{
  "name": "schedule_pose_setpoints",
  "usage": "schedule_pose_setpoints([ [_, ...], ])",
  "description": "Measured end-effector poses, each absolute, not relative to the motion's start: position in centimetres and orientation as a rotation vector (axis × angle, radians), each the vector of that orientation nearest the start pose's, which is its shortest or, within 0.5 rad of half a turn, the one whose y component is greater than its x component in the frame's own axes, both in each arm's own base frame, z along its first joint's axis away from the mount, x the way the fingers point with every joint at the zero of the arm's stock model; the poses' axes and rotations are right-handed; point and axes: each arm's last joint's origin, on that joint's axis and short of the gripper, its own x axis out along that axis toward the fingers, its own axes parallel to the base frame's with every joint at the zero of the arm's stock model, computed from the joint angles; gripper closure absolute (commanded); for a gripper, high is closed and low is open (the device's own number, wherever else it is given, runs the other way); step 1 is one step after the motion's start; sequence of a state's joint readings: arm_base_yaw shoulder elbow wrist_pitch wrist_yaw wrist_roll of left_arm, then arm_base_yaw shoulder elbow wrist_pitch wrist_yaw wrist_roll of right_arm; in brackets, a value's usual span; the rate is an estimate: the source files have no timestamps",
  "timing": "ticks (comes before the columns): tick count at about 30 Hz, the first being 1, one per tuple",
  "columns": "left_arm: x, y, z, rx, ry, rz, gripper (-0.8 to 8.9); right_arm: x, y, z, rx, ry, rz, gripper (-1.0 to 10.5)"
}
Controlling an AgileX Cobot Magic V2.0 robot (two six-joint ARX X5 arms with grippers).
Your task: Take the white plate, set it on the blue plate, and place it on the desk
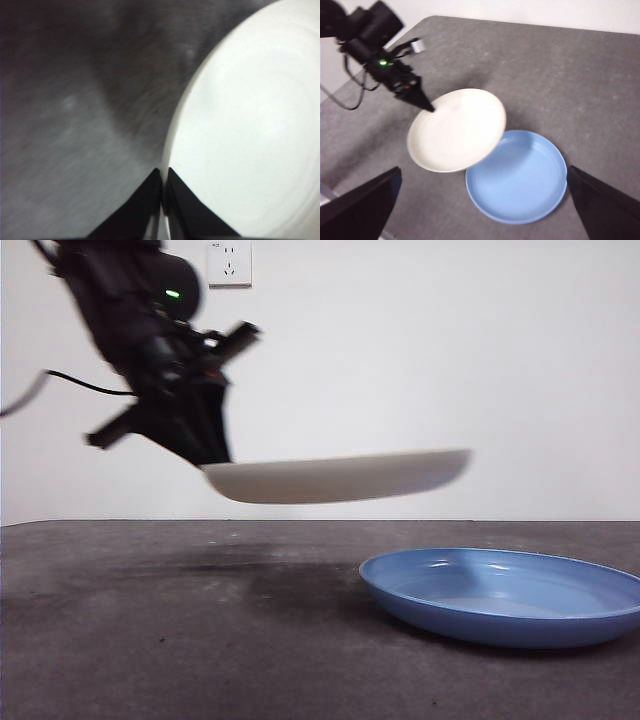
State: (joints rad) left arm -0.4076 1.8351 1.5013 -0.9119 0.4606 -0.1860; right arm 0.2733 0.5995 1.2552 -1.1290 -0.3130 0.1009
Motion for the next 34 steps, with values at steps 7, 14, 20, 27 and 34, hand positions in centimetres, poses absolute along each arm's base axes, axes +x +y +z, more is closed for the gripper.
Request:
schedule_pose_setpoints([
  [7,35.1,-21.8,23.9,-0.091,1.381,-0.682,8.03,2.6,1.6,40.8,0.1,0.519,0.531,3.5],
  [14,35.8,-26.4,22.8,-0.022,1.437,-0.729,8.03,1.5,1.1,41.1,0.065,0.508,0.468,3.5],
  [20,36.3,-28.0,22.3,0.032,1.415,-0.713,8.03,1.4,1.0,41.1,0.059,0.509,0.457,3.5],
  [27,36.5,-28.1,21.5,0.046,1.433,-0.705,8.03,1.4,1.0,41.1,0.054,0.507,0.454,3.5],
  [34,36.2,-28.8,20.9,0.061,1.432,-0.721,8.03,1.4,1.0,41.1,0.041,0.504,0.458,3.5],
])
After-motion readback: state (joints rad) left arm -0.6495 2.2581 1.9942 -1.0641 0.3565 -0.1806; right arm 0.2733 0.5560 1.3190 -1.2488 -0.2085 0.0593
